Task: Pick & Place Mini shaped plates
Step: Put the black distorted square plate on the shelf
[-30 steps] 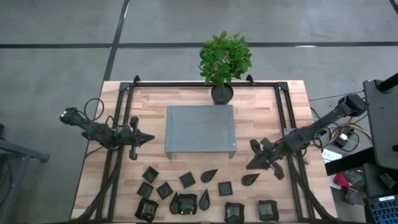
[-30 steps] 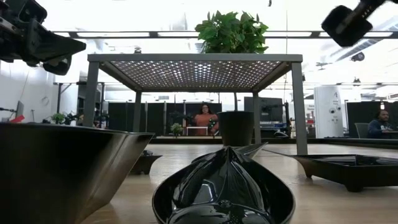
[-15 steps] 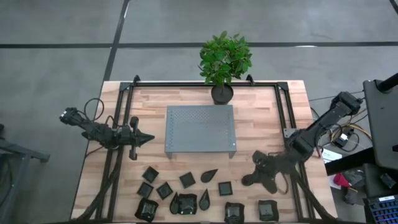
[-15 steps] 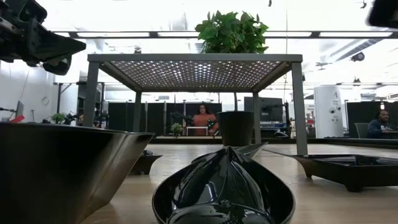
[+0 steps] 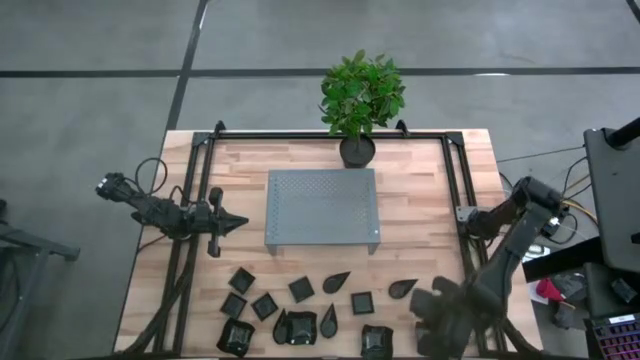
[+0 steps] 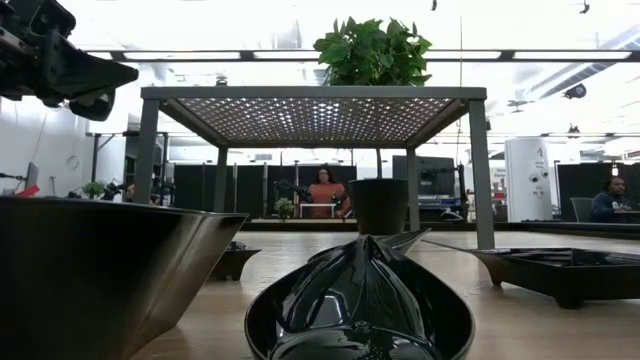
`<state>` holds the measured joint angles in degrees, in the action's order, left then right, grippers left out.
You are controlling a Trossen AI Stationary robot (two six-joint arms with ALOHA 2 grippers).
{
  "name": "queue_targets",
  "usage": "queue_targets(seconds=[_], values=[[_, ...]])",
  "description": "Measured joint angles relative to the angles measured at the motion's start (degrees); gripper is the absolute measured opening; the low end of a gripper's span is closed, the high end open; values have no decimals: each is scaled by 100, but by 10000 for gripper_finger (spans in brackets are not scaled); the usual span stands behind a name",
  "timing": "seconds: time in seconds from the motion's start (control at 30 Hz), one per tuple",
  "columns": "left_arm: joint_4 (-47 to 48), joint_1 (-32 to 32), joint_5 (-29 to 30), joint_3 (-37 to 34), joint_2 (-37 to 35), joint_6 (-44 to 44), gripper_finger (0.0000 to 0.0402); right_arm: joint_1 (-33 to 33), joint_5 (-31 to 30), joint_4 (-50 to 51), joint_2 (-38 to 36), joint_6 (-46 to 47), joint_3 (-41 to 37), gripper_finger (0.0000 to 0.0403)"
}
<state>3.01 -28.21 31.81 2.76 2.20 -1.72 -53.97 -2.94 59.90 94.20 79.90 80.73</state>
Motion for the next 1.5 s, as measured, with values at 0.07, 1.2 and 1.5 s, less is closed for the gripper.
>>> queue_targets(seconds=[0.07,1.2,1.5], values=[[0,1,0,-1,0,-1,0,-106,2,290,371,54,378,9],[0,-1,0,0,0,1,0,-634,1047,698,2847,-352,1938,125],[0,0,0,0,0,0,0,-689,889,719,2970,-348,1932,110]])
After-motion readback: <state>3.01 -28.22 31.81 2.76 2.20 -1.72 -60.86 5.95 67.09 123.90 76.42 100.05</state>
